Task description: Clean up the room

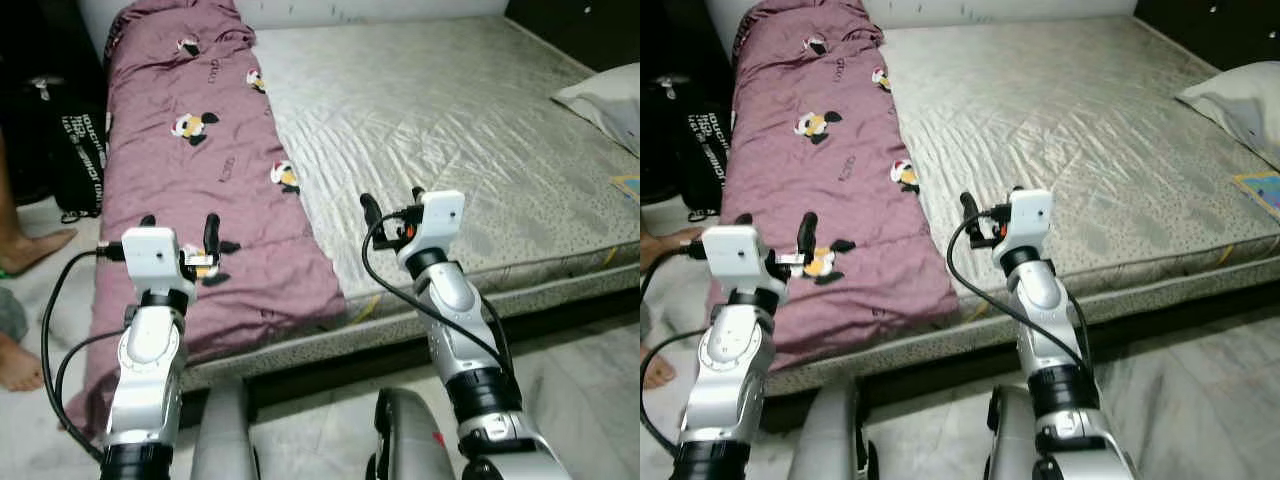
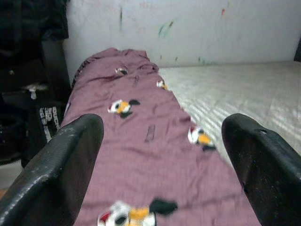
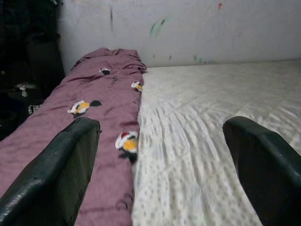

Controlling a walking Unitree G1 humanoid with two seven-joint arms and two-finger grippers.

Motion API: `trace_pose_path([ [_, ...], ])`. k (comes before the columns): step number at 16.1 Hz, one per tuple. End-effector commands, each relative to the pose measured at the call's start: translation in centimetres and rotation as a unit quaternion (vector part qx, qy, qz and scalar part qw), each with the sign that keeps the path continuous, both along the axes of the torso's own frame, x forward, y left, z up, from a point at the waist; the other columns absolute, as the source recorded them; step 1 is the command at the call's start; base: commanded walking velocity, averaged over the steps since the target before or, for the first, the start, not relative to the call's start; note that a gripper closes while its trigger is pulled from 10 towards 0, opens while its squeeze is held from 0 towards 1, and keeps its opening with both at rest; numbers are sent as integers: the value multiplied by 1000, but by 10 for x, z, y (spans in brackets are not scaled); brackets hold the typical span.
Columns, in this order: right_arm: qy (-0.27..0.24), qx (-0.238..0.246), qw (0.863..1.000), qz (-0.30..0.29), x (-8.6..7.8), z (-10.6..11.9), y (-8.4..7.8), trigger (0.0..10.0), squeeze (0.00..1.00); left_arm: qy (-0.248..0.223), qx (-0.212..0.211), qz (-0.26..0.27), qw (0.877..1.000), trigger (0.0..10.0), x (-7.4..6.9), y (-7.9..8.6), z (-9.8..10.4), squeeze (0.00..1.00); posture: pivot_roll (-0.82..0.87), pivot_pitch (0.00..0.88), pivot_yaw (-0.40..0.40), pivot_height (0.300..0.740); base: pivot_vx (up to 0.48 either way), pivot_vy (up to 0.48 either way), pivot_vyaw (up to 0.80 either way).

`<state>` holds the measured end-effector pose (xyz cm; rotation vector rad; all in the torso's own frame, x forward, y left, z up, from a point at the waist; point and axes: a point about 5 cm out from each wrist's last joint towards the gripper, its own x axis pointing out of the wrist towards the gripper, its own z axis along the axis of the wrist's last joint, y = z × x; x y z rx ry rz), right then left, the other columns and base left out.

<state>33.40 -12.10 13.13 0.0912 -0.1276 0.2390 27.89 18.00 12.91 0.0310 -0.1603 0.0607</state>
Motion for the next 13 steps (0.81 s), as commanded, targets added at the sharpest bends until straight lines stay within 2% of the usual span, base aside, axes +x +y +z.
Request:
trace_pose_path([
  [1, -13, 4, 1000, 3, 3, 9, 0, 10000, 0, 0, -8, 2, 1000, 10000, 2, 0, 1, 0, -24, 0, -5, 706, 0, 0, 0],
  [3, -14, 4, 1000, 1, 3, 9, -1, 10000, 0, 11, -5, 0, 1000, 10000, 3, -2, -2, 0, -29, 0, 1, 740, 0, 0, 0],
  [9, -14, 3, 1000, 1, 3, 9, -1, 10000, 0, 19, 0, 4, 1000, 10000, 4, -3, -5, 0, -29, 0, 3, 740, 0, 0, 0],
  [11, -11, 1, 1000, 1, 3, 7, -1, 10000, 0, 63, 1, 10, 998, 10000, 7, -4, -18, 0, -26, 0, 2, 740, 0, 0, 0],
  [13, -15, -2, 1000, -5, 3, 8, -1, 10000, 0, 65, -2, 12, 998, 10000, 8, -2, -19, 0, -26, 0, 2, 740, 0, 0, 0],
])
